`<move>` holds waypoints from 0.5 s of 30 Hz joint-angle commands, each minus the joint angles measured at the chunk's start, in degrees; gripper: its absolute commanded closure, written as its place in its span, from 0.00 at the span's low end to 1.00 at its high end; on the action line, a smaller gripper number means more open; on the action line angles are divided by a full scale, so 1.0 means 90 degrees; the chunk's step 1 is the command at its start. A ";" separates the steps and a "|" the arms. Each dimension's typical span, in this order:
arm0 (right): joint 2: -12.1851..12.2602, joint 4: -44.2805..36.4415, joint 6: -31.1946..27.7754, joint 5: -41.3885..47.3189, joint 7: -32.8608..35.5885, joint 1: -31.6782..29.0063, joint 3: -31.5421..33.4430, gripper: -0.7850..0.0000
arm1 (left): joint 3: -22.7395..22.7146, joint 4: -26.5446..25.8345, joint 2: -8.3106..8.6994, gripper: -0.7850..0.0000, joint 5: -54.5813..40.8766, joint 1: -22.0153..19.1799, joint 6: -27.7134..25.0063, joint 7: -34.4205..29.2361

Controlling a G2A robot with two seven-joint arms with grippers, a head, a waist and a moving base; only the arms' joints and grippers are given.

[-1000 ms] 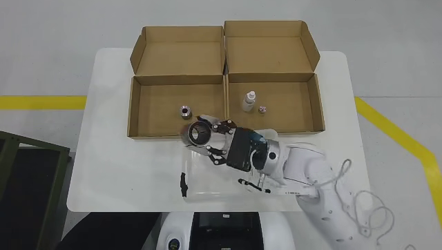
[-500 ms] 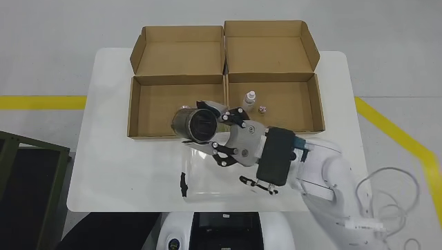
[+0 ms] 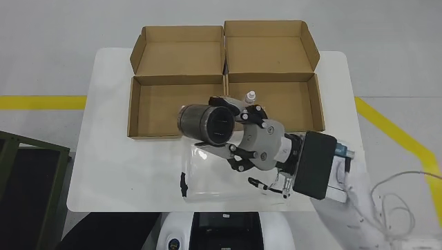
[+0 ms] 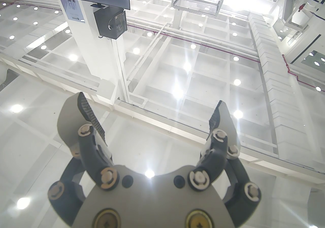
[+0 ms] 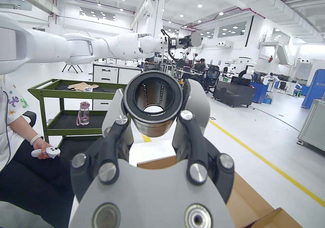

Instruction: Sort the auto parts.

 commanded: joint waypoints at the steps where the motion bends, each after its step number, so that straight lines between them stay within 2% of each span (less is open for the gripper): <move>1: 0.0008 -0.0048 -0.0017 0.0013 -0.0025 -0.0019 0.0053 1.00 | 0.0000 0.0000 0.0000 0.00 0.0000 0.0000 0.0000 0.0000; 15: 0.0050 -0.0209 -0.0069 0.0041 -0.0141 -0.0084 0.0275 1.00 | 0.0000 0.0000 0.0000 0.00 0.0000 0.0000 0.0000 0.0000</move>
